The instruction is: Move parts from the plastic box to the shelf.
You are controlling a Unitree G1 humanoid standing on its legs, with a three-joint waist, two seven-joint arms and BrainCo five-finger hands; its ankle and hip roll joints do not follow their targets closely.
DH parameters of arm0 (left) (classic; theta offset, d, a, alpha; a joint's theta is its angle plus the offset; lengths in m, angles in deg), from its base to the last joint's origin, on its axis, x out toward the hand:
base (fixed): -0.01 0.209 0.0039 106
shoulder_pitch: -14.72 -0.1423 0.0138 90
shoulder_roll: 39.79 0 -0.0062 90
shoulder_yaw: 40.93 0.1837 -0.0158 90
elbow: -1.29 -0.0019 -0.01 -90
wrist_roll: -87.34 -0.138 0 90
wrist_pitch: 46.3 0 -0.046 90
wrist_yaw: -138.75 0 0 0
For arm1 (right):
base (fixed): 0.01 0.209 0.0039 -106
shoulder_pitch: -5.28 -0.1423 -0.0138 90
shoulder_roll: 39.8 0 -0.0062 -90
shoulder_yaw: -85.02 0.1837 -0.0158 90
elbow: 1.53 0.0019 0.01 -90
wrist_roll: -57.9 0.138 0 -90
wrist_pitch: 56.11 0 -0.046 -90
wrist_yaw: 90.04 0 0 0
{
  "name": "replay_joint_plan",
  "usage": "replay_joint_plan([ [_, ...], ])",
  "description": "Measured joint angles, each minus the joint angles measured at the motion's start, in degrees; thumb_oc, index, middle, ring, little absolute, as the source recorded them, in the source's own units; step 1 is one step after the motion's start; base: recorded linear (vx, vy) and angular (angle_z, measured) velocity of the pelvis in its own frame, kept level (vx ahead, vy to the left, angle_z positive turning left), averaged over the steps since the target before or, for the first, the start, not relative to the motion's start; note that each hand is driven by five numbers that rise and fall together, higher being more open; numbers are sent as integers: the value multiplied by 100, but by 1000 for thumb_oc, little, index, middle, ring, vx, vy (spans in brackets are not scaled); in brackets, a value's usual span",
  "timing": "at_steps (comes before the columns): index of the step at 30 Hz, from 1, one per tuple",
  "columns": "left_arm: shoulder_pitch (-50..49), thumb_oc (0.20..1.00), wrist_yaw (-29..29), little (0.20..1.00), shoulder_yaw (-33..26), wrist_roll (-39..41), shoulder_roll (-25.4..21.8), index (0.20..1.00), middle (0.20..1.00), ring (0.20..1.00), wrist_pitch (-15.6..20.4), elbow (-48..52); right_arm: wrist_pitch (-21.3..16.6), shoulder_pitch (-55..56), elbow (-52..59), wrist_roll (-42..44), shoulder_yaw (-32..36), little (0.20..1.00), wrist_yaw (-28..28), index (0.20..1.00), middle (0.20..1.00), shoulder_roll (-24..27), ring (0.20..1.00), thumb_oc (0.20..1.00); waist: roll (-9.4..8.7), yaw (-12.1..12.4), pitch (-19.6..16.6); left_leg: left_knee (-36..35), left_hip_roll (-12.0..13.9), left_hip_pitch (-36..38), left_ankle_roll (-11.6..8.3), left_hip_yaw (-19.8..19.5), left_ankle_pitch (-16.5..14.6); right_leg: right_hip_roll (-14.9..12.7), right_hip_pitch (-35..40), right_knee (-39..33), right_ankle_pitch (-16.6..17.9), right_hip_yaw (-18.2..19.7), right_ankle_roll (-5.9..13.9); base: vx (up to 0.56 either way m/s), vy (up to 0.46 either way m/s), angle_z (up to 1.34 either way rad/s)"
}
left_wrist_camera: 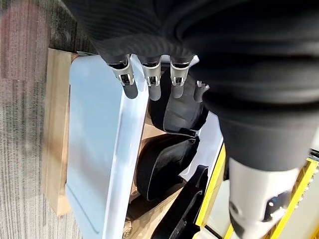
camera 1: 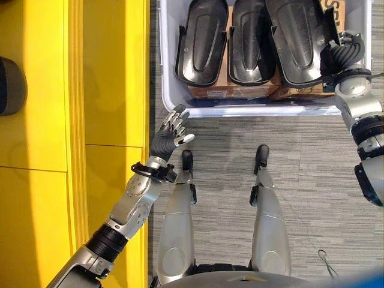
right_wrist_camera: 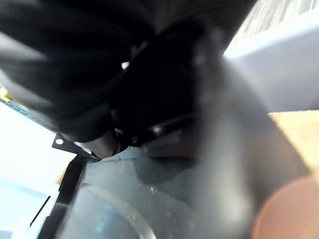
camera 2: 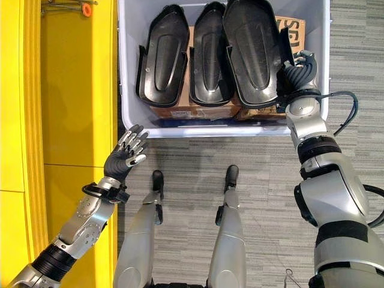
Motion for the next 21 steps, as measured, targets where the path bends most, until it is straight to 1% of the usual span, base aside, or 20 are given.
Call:
replay_joint_plan([
  [1,-20,1000,-4,1000,-23,23,-3,1000,1000,1000,-38,0,22,112,154,1,71,200,-2,200,200,4,200,200,-10,-3,6,-10,4,60,-32,-11,25,5,70,-26,44,-17,26,0,0,0],
  [4,-127,1000,-77,1000,-75,96,-20,1000,1000,1000,-69,6,13,522,595,-8,165,200,2,200,200,25,200,200,-61,-15,-2,-139,17,386,-45,-33,38,10,434,-152,42,-98,19,10,-7,1],
  [5,-184,1000,-119,1000,-101,107,-83,1000,1000,1000,-69,10,11,660,776,-8,249,200,-8,200,200,30,200,200,-145,1,-90,-211,17,450,-41,-23,39,12,482,-205,41,-110,17,37,-21,2],
  [6,-209,1000,-121,1000,-114,112,-168,1000,1000,1000,-71,9,6,684,872,-9,280,200,-6,200,200,34,200,200,-187,-4,-120,-215,26,459,-40,-28,40,23,496,-208,41,-110,15,39,-24,3],
  [7,-203,1000,-122,1000,-116,114,-213,1000,1000,1000,-83,9,6,685,944,-10,335,200,-7,200,200,54,200,200,-194,-14,-123,-212,27,471,-49,-59,46,26,540,-228,44,-133,11,44,-31,7],
  [9,-315,1000,-198,1000,-213,116,-222,1000,1000,1000,-139,8,7,1111,1504,-19,620,200,-7,200,200,93,200,200,-207,6,-119,-321,38,799,-88,-125,76,28,923,-353,52,-238,5,30,-17,14],
  [10,-403,1000,-204,1000,-250,117,-227,1000,1000,1000,-135,9,-61,1329,1691,-16,658,200,-11,200,200,95,200,200,-213,7,-185,-368,46,918,-88,-132,70,34,1069,-411,36,-295,-9,49,-19,13],
  [11,-499,1000,-210,1000,-271,118,-228,1000,1000,1000,-134,7,-134,1551,1844,-22,702,200,-11,200,200,93,200,200,-248,25,-389,-415,47,900,-37,-128,34,36,1046,-441,-6,-301,-47,46,-24,10],
  [12,-555,1000,-216,1000,-275,117,-231,1000,1000,1000,-136,6,-170,1629,1898,-25,718,200,-10,200,200,93,200,200,-260,39,-512,-441,55,876,-38,-138,34,45,1052,-481,-9,-314,-51,46,-24,5],
  [16,-681,1000,-251,1000,-319,118,-230,1000,1000,1000,-205,12,-168,1915,2313,-67,1010,200,-9,200,200,93,200,200,-255,140,-575,-480,83,1008,-49,-171,41,77,1203,-494,-4,-360,-45,45,-26,4],
  [17,-727,1000,-299,1000,-374,119,-229,1000,1000,1000,-239,11,-168,2188,2623,-82,1212,200,-14,200,200,91,200,200,-253,151,-576,-499,85,1062,-51,-220,42,91,1299,-539,-6,-405,-48,1,-1,14],
  [18,-770,1000,-311,1000,-410,121,-236,1000,1000,1000,-237,11,-208,2349,2709,-78,1253,200,-6,200,200,91,200,200,-252,146,-581,-493,90,1107,-91,-283,67,104,1401,-588,-5,-459,-48,0,0,14],
  [20,-749,1000,-319,1000,-388,120,-241,1000,1000,1000,-238,11,-217,2342,2635,-77,1263,200,-17,200,200,92,200,200,-251,153,-583,-496,85,1136,-60,-279,48,99,1435,-596,-10,-465,-56,93,-49,6],
  [21,-774,1000,-346,1000,-447,120,-225,1000,1000,1000,-287,39,-165,2437,2782,-80,1328,200,-6,200,200,58,200,200,-236,181,-549,-505,114,1203,-72,-280,43,100,1521,-606,-3,-491,-41,126,-73,7],
])
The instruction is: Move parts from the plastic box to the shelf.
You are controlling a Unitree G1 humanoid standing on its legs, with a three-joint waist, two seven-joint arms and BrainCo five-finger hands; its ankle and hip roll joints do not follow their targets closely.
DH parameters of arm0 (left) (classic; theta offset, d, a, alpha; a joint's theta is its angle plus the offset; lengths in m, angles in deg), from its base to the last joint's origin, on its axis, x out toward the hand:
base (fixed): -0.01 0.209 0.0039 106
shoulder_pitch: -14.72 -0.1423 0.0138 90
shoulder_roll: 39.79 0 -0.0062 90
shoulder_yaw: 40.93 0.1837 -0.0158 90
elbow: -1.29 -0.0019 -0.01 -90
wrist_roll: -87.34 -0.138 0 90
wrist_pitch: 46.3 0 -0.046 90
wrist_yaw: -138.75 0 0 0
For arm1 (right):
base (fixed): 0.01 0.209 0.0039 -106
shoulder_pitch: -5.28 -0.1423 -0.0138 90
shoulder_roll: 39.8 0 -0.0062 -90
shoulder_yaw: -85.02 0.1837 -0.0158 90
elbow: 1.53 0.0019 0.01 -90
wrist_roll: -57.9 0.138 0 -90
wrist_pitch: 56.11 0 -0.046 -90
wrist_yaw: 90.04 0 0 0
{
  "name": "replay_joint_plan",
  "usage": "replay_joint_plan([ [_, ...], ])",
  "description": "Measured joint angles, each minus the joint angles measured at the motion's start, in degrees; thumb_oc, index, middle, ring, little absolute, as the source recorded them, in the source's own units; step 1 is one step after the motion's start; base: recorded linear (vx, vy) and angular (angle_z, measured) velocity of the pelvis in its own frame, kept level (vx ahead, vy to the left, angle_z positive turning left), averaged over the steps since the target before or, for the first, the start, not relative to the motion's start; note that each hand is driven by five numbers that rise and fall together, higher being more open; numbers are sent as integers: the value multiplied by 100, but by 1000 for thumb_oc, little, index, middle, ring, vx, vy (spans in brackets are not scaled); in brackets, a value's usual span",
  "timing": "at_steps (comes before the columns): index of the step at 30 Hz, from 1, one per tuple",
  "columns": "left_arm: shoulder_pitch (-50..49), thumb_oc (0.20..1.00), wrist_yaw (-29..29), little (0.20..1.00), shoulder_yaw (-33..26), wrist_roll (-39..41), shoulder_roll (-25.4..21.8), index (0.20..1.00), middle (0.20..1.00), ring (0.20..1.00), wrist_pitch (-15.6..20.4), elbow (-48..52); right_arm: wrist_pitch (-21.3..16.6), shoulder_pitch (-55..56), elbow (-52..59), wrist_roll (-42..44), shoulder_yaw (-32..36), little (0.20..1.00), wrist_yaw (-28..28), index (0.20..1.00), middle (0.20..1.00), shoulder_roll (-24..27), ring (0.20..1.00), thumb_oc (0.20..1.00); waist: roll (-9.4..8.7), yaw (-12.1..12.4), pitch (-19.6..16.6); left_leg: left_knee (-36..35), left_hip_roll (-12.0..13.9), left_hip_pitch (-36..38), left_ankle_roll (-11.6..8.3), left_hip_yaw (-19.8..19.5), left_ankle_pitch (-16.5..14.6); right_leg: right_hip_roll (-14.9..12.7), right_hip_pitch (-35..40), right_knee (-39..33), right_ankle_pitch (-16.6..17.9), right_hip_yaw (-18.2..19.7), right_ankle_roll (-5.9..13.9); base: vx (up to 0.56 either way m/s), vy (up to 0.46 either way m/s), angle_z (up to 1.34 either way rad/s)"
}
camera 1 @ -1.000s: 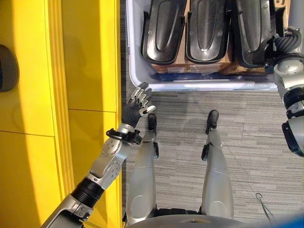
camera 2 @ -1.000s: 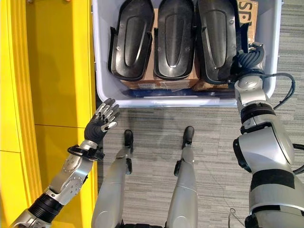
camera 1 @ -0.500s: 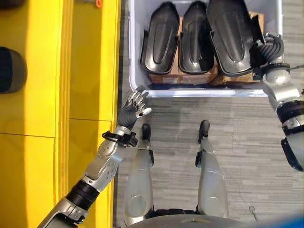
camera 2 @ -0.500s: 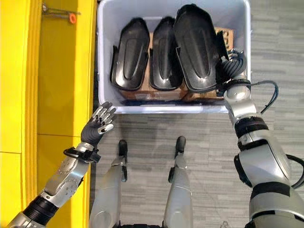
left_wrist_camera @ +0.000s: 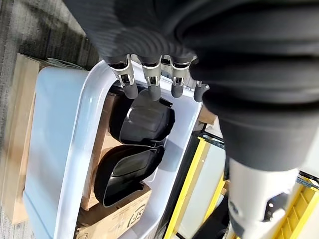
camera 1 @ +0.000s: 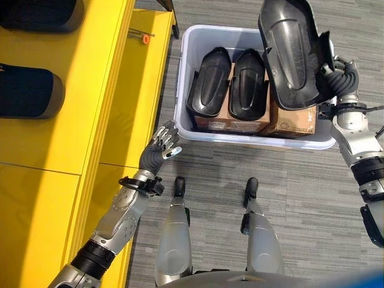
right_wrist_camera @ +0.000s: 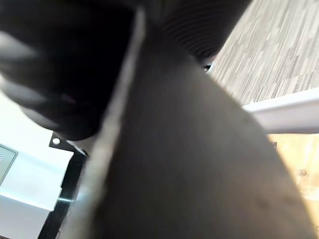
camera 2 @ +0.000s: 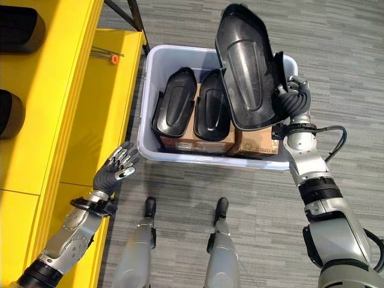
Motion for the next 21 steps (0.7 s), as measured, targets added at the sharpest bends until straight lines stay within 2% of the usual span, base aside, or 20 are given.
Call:
replay_joint_plan([
  [1,-192,1000,-50,1000,-168,0,34,1000,1000,1000,-94,66,71,548,566,-12,257,200,1,200,200,-214,200,200,1,3,112,-65,25,400,-69,-12,5,27,436,-60,-17,-116,-7,48,-33,18],
  [2,-438,1000,-106,1000,-291,2,44,1000,1000,1000,-110,84,41,1249,1099,-105,392,200,35,200,200,-393,200,200,8,14,28,-212,60,738,-77,-39,-6,60,803,-199,-49,-184,-36,46,-38,19],
  [4,-777,1000,-101,1000,-489,7,-19,1000,1000,1000,-59,78,-159,1769,1241,-232,317,200,157,200,200,-670,200,200,-66,16,-481,-378,79,870,-67,-31,-86,74,904,-251,-210,-180,-40,60,-39,6],
  [10,-778,1000,-126,1000,-526,-2,165,1000,1000,1000,-80,80,-128,1879,1246,-451,345,200,263,200,200,-801,200,200,-29,41,-592,-347,92,977,-77,-202,-78,118,1106,-223,-228,-304,-36,45,-39,10],
  [13,-808,1000,-126,1000,-730,-10,506,1000,1000,1000,-177,80,-52,2056,1392,-449,387,200,324,200,200,-1037,200,200,-12,61,-603,-297,113,1285,-99,-341,-87,143,1539,-198,-335,-478,-26,27,-125,22],
  [15,-952,1000,-109,1000,-1107,-13,659,1000,1000,1000,-180,85,-51,2157,2007,-490,323,200,524,200,200,-1207,200,200,98,261,-733,-377,314,1664,-115,-513,-165,326,1896,6,-585,-657,-82,-9,-289,30],
  [17,-1149,1000,-93,1000,-1188,-13,735,1000,1000,1000,-187,85,-99,2094,2114,-416,242,200,585,200,200,-1318,200,200,179,399,-840,-453,473,1820,-131,-620,-152,491,2088,5,-665,-747,-166,-104,-221,24],
  [18,-1346,1000,-94,1000,-1173,-14,784,1000,1000,1000,-197,85,-128,2074,2102,-357,163,200,609,200,200,-1439,200,200,214,511,-969,-538,588,1885,-138,-676,-88,616,2155,7,-739,-830,-212,-242,-183,41],
  [19,-1532,1000,-94,1000,-1104,-14,893,1000,1000,1000,-211,48,-169,2069,2087,-327,61,200,624,200,200,-1475,200,200,318,664,-1087,-643,684,1749,-218,-883,181,810,2170,2,-791,-1014,-282,-264,-144,100],
  [20,-1383,1000,-91,1000,-1059,-14,988,1000,1000,1000,-264,-43,-188,2070,2065,-320,104,200,609,200,200,-1407,200,200,294,566,-1097,-658,677,1549,-233,-975,483,844,2133,7,-921,-1080,-389,-375,-123,177],
  [21,-1380,1000,-82,1000,-993,-15,1199,1000,1000,1000,-303,-75,-173,2105,2064,-320,152,200,609,200,200,-1328,200,200,447,640,-1135,-1044,807,1440,260,-628,312,905,2104,52,-1070,-1405,-469,-322,-104,168],
])
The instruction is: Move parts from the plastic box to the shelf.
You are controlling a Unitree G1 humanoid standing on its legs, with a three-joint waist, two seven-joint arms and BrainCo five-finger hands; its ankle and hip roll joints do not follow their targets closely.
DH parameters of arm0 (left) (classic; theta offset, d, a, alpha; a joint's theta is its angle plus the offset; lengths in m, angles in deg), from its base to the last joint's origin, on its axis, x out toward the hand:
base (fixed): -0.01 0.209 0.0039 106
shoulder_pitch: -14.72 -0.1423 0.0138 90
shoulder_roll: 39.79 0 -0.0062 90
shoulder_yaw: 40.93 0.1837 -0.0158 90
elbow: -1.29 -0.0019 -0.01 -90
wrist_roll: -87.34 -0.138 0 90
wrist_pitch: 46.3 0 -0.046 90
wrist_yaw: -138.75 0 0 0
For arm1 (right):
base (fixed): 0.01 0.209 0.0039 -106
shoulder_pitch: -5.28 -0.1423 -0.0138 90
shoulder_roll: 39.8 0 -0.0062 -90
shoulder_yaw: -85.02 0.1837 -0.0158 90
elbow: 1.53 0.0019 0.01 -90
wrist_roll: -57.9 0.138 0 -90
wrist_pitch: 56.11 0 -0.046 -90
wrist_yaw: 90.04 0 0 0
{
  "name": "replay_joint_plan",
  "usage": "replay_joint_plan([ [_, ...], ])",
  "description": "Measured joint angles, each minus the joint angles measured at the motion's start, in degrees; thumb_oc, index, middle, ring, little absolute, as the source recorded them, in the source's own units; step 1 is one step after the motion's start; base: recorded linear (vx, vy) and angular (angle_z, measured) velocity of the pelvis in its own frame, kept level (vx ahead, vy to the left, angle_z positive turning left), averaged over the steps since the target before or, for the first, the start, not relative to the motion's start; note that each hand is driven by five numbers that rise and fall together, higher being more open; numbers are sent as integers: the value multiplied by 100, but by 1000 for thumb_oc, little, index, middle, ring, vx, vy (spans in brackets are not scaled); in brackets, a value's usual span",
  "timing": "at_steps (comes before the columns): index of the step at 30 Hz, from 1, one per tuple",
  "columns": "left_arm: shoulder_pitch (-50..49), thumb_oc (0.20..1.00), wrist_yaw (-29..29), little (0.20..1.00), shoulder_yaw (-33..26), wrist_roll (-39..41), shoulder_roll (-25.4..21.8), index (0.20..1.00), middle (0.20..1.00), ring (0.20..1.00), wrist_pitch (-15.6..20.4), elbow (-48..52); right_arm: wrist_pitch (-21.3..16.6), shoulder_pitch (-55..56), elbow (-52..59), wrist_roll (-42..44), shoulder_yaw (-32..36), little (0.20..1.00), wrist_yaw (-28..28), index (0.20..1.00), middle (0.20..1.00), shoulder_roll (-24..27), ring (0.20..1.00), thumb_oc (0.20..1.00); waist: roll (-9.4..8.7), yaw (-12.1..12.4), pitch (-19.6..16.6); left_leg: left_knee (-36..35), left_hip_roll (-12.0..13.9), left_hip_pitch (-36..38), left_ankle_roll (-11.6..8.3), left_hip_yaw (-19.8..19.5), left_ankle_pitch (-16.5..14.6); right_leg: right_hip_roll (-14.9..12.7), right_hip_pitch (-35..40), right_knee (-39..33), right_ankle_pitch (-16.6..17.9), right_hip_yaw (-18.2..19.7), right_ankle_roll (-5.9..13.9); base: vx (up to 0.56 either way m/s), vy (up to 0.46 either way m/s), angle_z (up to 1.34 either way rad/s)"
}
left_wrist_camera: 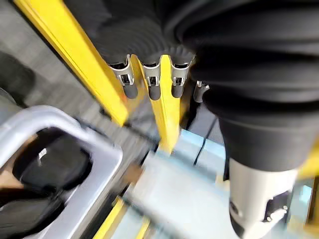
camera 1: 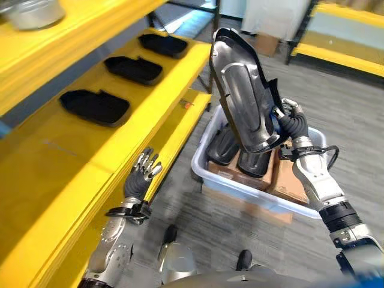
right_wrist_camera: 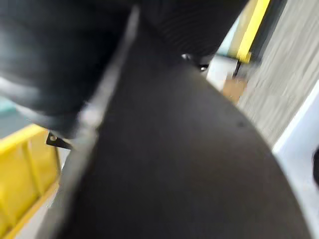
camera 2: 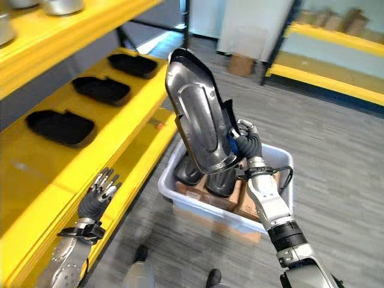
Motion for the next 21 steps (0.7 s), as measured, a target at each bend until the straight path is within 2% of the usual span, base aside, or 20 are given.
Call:
replay_joint_plan([
  [1,-11,1000,17,1000,9,2,-3,1000,1000,1000,-7,-18,8,0,0,-2,-15,200,13,200,200,-14,200,200,-19,79,9,69,-7,-48,201,231,-107,-10,-10,9,39,-103,-98,-319,-84,118],
  [2,31,1000,27,1000,58,0,-2,1000,1000,1000,-7,-70,8,18,1,-7,-33,200,11,200,200,8,200,200,-54,112,31,362,-132,-148,790,318,-219,-183,-34,7,59,-293,-261,-219,-59,45],
  [3,99,1000,29,1000,109,-2,30,1000,1000,1000,-6,-199,8,108,12,-5,-34,200,-3,200,200,-12,200,200,-261,135,79,968,-307,-341,835,554,-435,-411,47,-63,129,-410,-288,-132,-23,46],
  [4,121,1000,30,1000,137,-6,21,1000,1000,1000,-13,-248,14,256,112,-16,-9,200,3,200,200,-47,200,200,-404,116,42,1690,-540,-443,464,823,-635,-676,125,-160,243,-512,-246,-102,-5,62],
  [5,169,1000,28,1000,134,-12,34,1000,1000,1000,-18,-254,13,419,269,-62,43,200,0,200,200,3,200,200,-470,-16,21,2442,-590,-504,315,992,-802,-848,233,-171,266,-665,-206,5,105,109],
  [6,210,1000,15,1000,122,-25,88,1000,1000,1000,-4,-267,7,571,459,-140,133,200,-116,200,200,208,200,200,-187,-337,-169,2537,-438,-235,285,1144,-648,-854,212,286,13,-752,-4,0,159,162],
  [7,545,1000,20,1000,141,-48,28,1000,1000,1000,-6,-282,-5,840,595,-153,471,200,-185,200,200,120,200,200,-295,-524,-187,1812,-633,-84,278,1216,-513,-828,146,477,-277,-706,-300,27,223,259],
  [8,837,1000,23,1000,249,-57,62,1000,1000,1000,-14,-310,-49,1250,706,-176,907,200,-207,200,200,29,200,200,-441,-791,-300,663,-776,219,369,1291,-170,-854,162,281,-450,-759,-434,5,195,282],
  [9,1029,1000,-7,1000,275,-105,15,1000,1000,1000,16,-87,-1,1323,704,-188,1300,200,-267,200,200,-160,200,200,-481,-800,-321,615,-498,285,255,1999,-529,-1047,171,496,-270,-978,-65,17,251,205],
  [10,928,1000,2,1000,296,-105,-13,1000,1000,1000,10,-93,39,1383,696,-196,1301,200,-286,200,200,-209,200,200,-363,-688,-375,650,-331,469,12,2041,-580,-1043,216,609,-255,-982,-40,47,222,99],
  [11,829,1000,7,1000,367,-108,-66,1000,1000,1000,0,-94,36,1524,728,-234,1299,200,-270,200,200,-250,200,200,-326,-684,-412,477,-469,641,-311,2010,-477,-1162,326,684,-197,-1046,-66,50,227,34],
  [13,730,1000,-13,1000,481,-127,-61,1000,1000,1000,-3,-89,33,1774,842,-242,1318,200,-284,200,200,-346,200,200,-289,-687,-470,363,-722,693,-147,1869,-438,-1441,299,973,28,-1330,-107,41,183,46],
  [14,662,1000,-9,1000,482,-143,-84,1000,1000,1000,-7,-97,35,1767,842,-246,1227,200,-276,200,200,-418,200,200,-275,-599,-466,347,-752,720,-37,1905,-468,-1549,128,1149,-10,-1362,-63,18,180,12],
  [15,650,1000,-9,1000,482,-146,-129,1000,1000,1000,-20,-108,35,1779,842,-264,1163,200,-255,200,200,-467,200,200,-287,-601,-467,352,-761,708,-14,1883,-479,-1521,149,970,-14,-1361,-45,23,170,9],
  [16,651,1000,-16,1000,473,-188,-223,1000,1000,1000,-23,-116,36,1819,841,-313,1154,200,-228,200,200,-555,200,200,-410,-599,-495,354,-877,692,10,1812,-487,-1459,266,665,276,-1457,27,46,196,36],
  [17,634,1000,-12,1000,451,-245,-227,1000,1000,1000,-25,-144,35,1819,843,-339,1164,200,-246,200,200,-569,200,200,-426,-605,-505,347,-930,679,16,1731,-492,-1481,359,578,305,-1555,90,44,184,38],
  [21,423,1000,-15,1000,346,-294,-219,1000,1000,1000,-22,-138,38,1833,844,-344,1182,200,-283,200,200,-572,200,200,-453,-566,-495,321,-1038,656,42,1607,-476,-1561,434,574,334,-1702,99,17,124,21],
])
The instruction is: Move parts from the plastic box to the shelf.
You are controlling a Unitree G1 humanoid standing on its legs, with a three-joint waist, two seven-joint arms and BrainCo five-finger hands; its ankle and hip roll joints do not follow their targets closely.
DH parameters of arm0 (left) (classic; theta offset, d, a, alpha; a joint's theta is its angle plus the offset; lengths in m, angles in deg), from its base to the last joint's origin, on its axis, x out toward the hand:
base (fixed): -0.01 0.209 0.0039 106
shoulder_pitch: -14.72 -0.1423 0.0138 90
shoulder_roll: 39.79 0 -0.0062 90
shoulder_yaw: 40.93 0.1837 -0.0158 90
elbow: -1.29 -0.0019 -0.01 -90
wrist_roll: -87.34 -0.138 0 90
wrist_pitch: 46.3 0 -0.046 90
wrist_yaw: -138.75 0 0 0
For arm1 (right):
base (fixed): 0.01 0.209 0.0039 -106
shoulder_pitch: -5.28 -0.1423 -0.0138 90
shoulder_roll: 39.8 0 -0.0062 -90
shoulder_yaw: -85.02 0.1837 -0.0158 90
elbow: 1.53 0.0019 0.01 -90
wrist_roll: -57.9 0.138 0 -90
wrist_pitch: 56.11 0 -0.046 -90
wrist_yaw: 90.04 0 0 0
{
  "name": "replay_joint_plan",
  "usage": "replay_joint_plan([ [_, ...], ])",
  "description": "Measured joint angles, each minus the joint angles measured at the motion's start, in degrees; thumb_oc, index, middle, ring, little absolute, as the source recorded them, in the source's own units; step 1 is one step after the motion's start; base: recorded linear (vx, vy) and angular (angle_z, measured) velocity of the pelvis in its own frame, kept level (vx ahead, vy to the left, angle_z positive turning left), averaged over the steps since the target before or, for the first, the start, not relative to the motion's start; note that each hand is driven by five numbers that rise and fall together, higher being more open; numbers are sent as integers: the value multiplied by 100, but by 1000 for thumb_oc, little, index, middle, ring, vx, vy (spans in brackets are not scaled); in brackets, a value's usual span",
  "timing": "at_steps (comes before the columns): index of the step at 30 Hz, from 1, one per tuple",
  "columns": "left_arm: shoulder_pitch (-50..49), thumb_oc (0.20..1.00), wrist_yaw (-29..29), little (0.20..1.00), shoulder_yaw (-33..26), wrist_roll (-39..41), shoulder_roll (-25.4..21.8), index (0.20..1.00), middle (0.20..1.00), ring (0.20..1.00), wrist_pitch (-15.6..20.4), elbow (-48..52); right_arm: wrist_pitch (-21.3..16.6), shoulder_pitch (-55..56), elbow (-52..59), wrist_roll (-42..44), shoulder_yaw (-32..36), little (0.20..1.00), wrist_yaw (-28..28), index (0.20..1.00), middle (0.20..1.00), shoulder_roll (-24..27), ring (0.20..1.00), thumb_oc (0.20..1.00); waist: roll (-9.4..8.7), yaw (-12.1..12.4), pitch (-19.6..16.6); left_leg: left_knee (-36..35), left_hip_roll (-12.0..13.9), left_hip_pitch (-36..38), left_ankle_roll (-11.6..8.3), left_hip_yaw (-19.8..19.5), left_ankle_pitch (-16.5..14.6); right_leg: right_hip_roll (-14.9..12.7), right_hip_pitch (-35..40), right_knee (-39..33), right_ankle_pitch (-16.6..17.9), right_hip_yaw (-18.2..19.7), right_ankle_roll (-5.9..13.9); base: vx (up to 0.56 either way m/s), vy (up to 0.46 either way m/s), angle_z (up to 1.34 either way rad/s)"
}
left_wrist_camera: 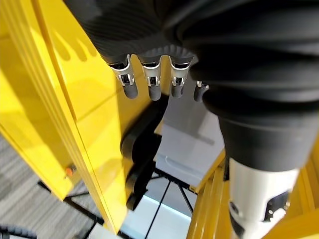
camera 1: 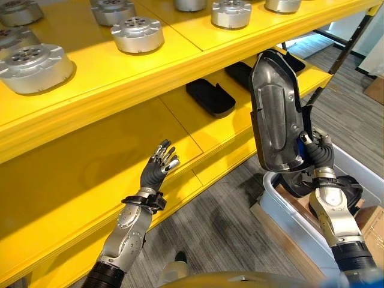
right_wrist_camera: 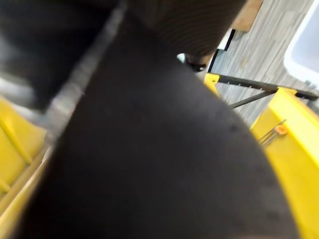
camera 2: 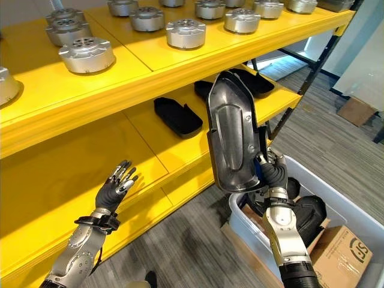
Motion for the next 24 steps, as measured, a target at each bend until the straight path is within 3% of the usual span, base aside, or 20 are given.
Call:
replay_joint_plan([
  [7,-145,1000,-3,1000,-271,-48,-18,1000,1000,1000,0,4,0,48,5,-10,130,200,2,200,200,-206,200,200,-447,236,-16,83,-337,-283,100,-305,36,-199,91,-96,90,-326,98,19,145,31],
  [8,-145,1000,-3,1000,-290,-52,-17,1000,1000,1000,-1,4,0,50,5,-11,150,200,6,200,200,-256,200,200,-500,275,-3,167,-423,-417,106,-416,39,-272,94,-93,147,-339,184,-1,175,52],
  [11,-204,1000,-4,1000,-356,-93,-7,1000,1000,1000,0,4,3,162,4,-9,196,200,26,200,200,-275,200,200,-518,371,15,365,-593,-688,228,-639,-3,-401,108,-96,317,-473,148,27,198,54],
  [14,-514,1000,-5,1000,-517,-215,-13,1000,1000,1000,-3,-1,14,222,-4,0,200,200,75,200,200,-518,200,200,-506,432,57,527,-986,-743,528,-744,-216,-794,194,53,884,-423,19,57,253,35],
  [15,-514,1000,-5,1000,-517,-215,-13,1000,1000,1000,-3,-1,14,222,-4,0,200,200,75,200,200,-518,200,200,-506,432,57,527,-986,-743,528,-744,-216,-794,194,53,884,-423,19,-2,142,32],
  [16,-455,1000,0,1000,-535,-216,-52,1000,1000,1000,-2,-4,15,225,2,-6,193,200,103,200,200,-524,200,200,-458,400,88,419,-1111,-701,780,-940,-80,-936,-29,428,1091,79,-15,25,114,38],
  [17,-366,1000,3,1000,-518,-217,-72,1000,1000,1000,-1,-6,10,238,12,-2,195,200,106,200,200,-515,200,200,-394,348,126,299,-1075,-681,793,-983,49,-893,-226,617,876,694,99,48,61,54],
  [18,-228,1000,4,1000,-503,-219,-85,1000,1000,1000,6,-9,11,265,13,2,197,200,107,200,200,-486,200,200,-345,312,169,180,-1107,-658,835,-1139,117,-688,-383,534,588,1202,320,128,69,49],
  [20,107,1000,8,1000,-449,-229,-104,1000,1000,1000,5,-146,15,256,1,-2,187,200,153,200,200,-378,200,200,-135,191,292,-90,-1083,-526,888,-1416,270,-136,-652,339,147,2535,553,90,-7,45],
  [24,275,1000,-19,1000,-196,-265,-132,1000,1000,1000,39,-119,14,512,0,17,194,200,148,200,200,-394,200,200,-8,-179,326,-488,-1131,-89,826,-1774,379,527,-1013,-92,74,3484,554,35,-87,57],
])
